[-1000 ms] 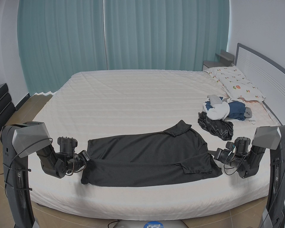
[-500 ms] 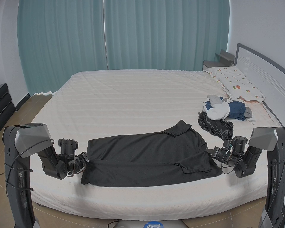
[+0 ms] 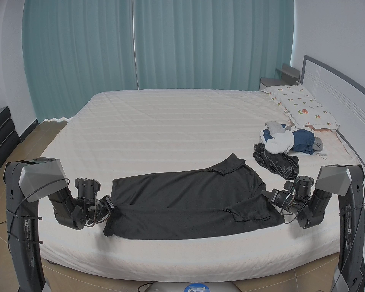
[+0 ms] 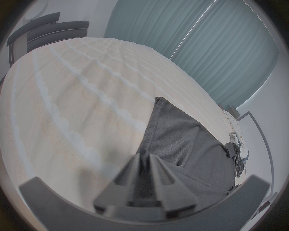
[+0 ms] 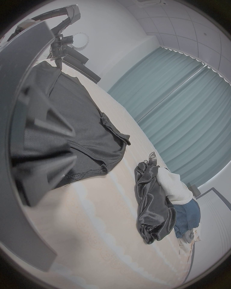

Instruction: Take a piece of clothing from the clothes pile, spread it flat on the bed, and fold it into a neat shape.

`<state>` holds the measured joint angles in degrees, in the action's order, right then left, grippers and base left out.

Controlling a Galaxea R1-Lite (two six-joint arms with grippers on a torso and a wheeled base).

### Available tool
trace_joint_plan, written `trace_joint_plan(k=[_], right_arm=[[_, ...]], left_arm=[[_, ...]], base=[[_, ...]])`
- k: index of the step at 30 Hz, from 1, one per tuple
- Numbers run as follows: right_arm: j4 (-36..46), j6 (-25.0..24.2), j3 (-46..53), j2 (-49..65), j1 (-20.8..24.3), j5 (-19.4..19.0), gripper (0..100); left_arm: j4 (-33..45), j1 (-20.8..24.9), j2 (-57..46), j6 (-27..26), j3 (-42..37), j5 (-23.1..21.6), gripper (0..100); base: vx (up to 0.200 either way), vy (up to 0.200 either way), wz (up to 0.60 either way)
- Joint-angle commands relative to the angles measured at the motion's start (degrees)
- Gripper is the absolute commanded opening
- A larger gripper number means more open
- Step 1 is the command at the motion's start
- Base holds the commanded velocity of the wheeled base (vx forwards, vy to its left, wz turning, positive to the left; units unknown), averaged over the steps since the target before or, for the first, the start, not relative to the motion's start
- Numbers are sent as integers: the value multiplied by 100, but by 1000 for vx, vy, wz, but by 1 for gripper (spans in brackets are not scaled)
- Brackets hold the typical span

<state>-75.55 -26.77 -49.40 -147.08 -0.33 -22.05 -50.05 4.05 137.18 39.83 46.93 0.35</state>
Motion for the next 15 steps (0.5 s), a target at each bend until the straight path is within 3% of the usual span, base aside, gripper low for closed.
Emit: trace_joint_plan(k=[1,11,15], right_arm=[[-30,-48,88,92,-20,-1,100],[31,-329,1301,1278,-398,52,100],[-101,-733,1635,1305,-407,52,100]], left_arm=[[-4,0,-25,16,-18,0,100],[4,-176,-473,368,-334,-79,100],[-4,-176,-543,667,-343,-62,100]], base=[[0,0,0],[0,0,0],[0,0,0]])
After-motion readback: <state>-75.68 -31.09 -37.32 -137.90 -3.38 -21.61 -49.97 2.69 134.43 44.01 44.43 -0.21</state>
